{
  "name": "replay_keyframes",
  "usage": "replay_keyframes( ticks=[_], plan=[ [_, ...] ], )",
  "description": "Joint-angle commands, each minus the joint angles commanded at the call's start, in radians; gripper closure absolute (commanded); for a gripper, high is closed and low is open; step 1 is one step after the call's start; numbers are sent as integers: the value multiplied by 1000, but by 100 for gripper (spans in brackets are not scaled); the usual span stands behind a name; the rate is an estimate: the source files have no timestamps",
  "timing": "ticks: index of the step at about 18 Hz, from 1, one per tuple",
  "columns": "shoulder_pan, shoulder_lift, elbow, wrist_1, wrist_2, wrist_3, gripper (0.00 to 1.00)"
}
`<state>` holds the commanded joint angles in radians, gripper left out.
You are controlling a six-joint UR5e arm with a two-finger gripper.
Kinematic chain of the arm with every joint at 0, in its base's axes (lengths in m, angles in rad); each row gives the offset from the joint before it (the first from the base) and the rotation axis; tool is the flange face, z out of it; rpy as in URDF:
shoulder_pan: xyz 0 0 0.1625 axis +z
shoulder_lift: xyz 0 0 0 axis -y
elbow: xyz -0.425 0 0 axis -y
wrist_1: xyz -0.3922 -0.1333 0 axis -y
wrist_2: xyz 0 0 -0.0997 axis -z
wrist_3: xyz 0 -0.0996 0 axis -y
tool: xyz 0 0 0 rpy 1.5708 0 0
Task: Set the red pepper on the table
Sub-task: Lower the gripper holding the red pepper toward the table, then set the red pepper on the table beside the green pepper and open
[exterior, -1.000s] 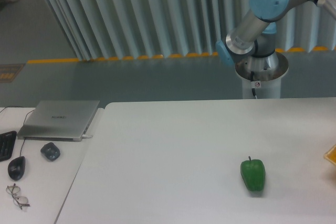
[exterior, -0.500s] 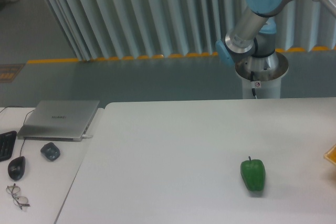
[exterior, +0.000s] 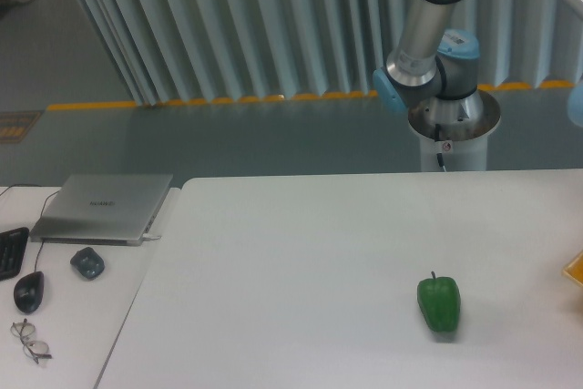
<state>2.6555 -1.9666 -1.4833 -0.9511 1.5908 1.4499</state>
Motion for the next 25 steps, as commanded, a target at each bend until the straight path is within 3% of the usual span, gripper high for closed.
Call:
replay_keyframes(
  ticks=[4, 10, 16, 21, 25],
  plan=[
    [-86, -3, 2, 0, 11, -161, 68],
    [-169, -6, 0, 0, 14, -285, 68],
    [-285, -113, -2, 12, 138, -393, 68],
    [-318, -117, -20, 12, 132, -402, 67],
    [-331, -127, -40, 17, 127, -399, 53]
  ],
)
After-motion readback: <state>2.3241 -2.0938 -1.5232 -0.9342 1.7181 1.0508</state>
